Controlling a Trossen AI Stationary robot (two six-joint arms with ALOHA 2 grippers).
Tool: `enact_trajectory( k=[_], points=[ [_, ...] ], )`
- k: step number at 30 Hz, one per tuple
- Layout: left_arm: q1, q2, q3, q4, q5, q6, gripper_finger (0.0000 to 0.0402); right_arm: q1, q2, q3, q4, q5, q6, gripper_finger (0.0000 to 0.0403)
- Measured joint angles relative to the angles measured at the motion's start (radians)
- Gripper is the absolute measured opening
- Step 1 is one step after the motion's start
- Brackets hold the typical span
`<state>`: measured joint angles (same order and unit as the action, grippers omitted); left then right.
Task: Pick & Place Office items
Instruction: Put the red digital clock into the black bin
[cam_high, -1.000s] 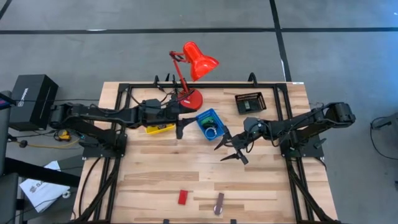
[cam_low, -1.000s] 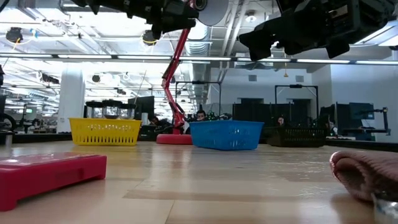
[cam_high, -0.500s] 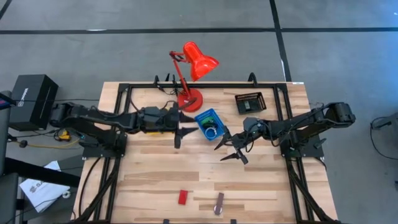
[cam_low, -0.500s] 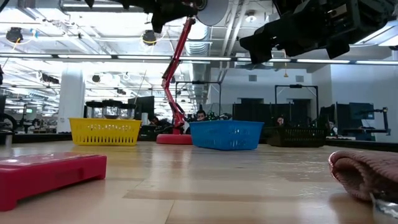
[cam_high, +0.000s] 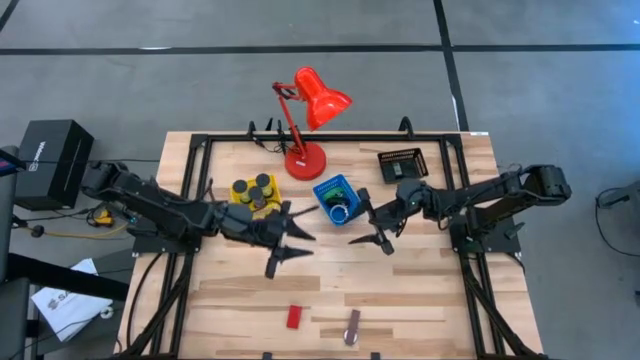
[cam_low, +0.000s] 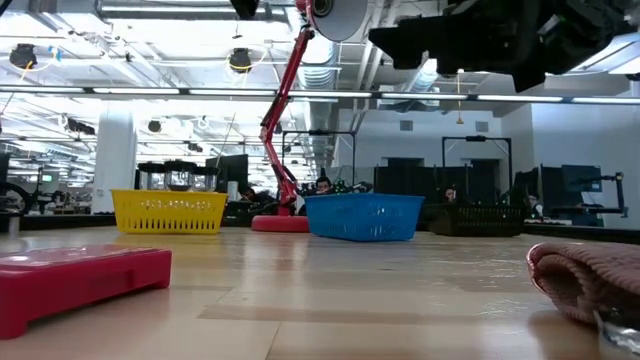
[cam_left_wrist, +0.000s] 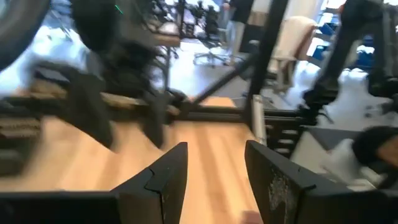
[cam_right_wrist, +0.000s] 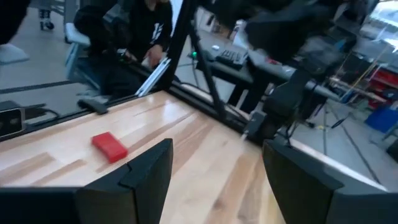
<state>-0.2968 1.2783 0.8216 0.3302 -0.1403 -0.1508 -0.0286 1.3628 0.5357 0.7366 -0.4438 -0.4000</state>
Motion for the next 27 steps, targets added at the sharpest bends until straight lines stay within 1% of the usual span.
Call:
enact_trajectory(
  k=[4, 9, 12, 14, 17, 19, 23, 25, 27],
  points=[
    [-0.051, 0.022, 0.001, 0.008, 0.001, -0.057, 0.0154, -0.015, 0.0, 0.016, 0.001, 0.0, 0.0, 0.024],
    [-0.079, 0.058, 0.001, 0.026, 0.0, -0.072, 0.0154, -0.019, 0.0, 0.021, -0.002, 0.0, 0.0, 0.024],
    [-0.08, 0.094, 0.0, 0.069, -0.005, -0.14, 0.0154, -0.018, 0.0, 0.021, -0.003, 0.0, 0.03, 0.024],
    [-0.079, 0.121, 0.0, 0.126, -0.008, -0.161, 0.0154, -0.018, 0.0, 0.021, -0.006, 0.0, 0.052, 0.024],
    [-0.079, 0.147, 0.009, 0.207, -0.008, -0.115, 0.0154, -0.018, 0.0, 0.021, -0.006, 0.0, 0.06, 0.024],
    [-0.081, 0.151, 0.036, 0.22, -0.008, -0.065, 0.0154, -0.018, 0.0, 0.021, -0.006, 0.0, 0.06, 0.024],
    [-0.116, 0.172, 0.088, 0.219, -0.011, -0.031, 0.0154, -0.018, 0.0, 0.021, -0.01, 0.0, 0.06, 0.024],
    [-0.143, 0.197, 0.12, 0.21, -0.035, 0.004, 0.0154, -0.018, 0.0, 0.021, -0.01, 0.0, 0.06, 0.024],
    [-0.168, 0.226, 0.17, 0.19, -0.087, 0.036, 0.0154, -0.018, 0.0, 0.021, -0.011, 0.0, 0.06, 0.024]
  ],
)
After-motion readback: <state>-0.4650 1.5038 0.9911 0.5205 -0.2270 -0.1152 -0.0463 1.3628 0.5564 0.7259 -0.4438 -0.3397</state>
